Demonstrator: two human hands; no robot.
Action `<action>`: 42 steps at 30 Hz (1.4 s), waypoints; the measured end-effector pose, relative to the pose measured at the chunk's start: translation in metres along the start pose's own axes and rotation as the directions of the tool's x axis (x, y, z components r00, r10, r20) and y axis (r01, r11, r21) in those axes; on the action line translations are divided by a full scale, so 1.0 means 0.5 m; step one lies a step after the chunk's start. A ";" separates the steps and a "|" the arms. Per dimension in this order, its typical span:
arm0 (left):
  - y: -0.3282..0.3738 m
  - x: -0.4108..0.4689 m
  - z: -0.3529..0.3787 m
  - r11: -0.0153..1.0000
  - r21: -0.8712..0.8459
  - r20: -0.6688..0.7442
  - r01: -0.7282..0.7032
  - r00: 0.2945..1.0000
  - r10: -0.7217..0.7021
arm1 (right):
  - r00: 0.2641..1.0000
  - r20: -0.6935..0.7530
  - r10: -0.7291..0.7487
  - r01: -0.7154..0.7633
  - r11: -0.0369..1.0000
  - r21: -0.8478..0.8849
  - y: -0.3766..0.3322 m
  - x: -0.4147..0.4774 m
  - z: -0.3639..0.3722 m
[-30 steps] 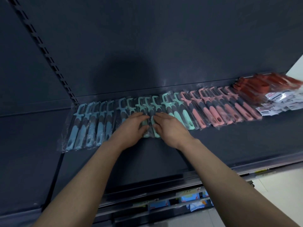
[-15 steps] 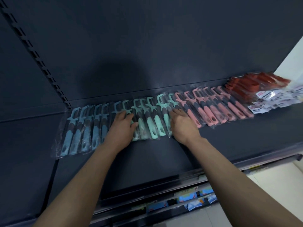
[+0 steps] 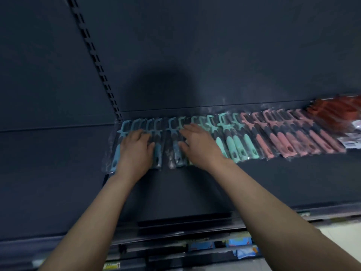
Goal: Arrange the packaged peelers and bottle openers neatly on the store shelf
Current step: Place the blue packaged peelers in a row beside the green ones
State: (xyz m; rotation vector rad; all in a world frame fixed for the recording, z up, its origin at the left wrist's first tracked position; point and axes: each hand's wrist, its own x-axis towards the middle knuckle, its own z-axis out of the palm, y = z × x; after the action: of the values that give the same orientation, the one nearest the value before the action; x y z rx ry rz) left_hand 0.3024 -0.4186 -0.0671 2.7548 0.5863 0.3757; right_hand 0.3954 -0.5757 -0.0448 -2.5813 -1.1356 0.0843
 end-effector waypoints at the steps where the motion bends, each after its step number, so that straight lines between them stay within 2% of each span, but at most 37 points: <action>1: -0.018 -0.006 -0.006 0.999 0.004 0.002 0.040 0.999 -0.040 | 1.000 0.023 -0.018 0.018 1.000 -0.012 -0.016 0.005 0.006; 5: -0.062 -0.021 -0.016 0.991 0.000 0.086 0.131 0.988 -0.131 | 0.992 0.108 -0.061 0.065 0.997 -0.033 -0.059 0.021 0.033; 8: -0.066 -0.023 -0.014 0.990 -0.085 0.151 0.114 0.983 -0.101 | 0.984 0.174 -0.035 0.047 0.997 -0.066 -0.067 0.025 0.049; 11: -0.064 -0.023 -0.013 0.995 -0.073 0.165 0.071 0.985 -0.058 | 0.978 0.205 0.027 -0.013 0.997 -0.070 -0.068 0.025 0.056; 20: -0.046 -0.021 -0.005 0.988 -0.155 0.200 -0.010 0.979 0.041 | 0.985 0.162 0.064 -0.065 0.998 -0.002 -0.068 0.014 0.063; 24: -0.048 -0.021 -0.010 0.991 -0.133 0.175 -0.007 0.984 0.030 | 0.995 0.073 0.065 -0.065 0.998 -0.006 -0.068 0.006 0.056; 26: -0.047 -0.019 -0.012 0.992 -0.098 0.177 -0.075 0.980 0.092 | 0.994 0.062 0.096 -0.093 0.995 -0.043 -0.063 0.001 0.052; 30: -0.023 -0.014 -0.005 0.964 -0.148 0.317 -0.220 0.913 0.257 | 0.983 0.120 0.138 -0.129 0.988 -0.084 -0.052 -0.006 0.050; 33: -0.013 -0.013 0.006 0.970 -0.101 0.373 -0.223 0.895 0.245 | 0.980 0.149 0.130 -0.123 0.991 -0.059 -0.053 -0.006 0.048; 42: 0.002 -0.014 0.019 0.981 -0.014 0.346 -0.192 0.920 0.185 | 0.983 0.145 0.117 -0.108 0.992 -0.067 -0.050 -0.006 0.057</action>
State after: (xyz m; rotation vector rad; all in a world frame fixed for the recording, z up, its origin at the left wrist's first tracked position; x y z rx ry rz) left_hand 0.2996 -0.4246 -0.0769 2.8085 0.2363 -0.0803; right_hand 0.3703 -0.5543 -0.0642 -2.7298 -1.0549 0.2772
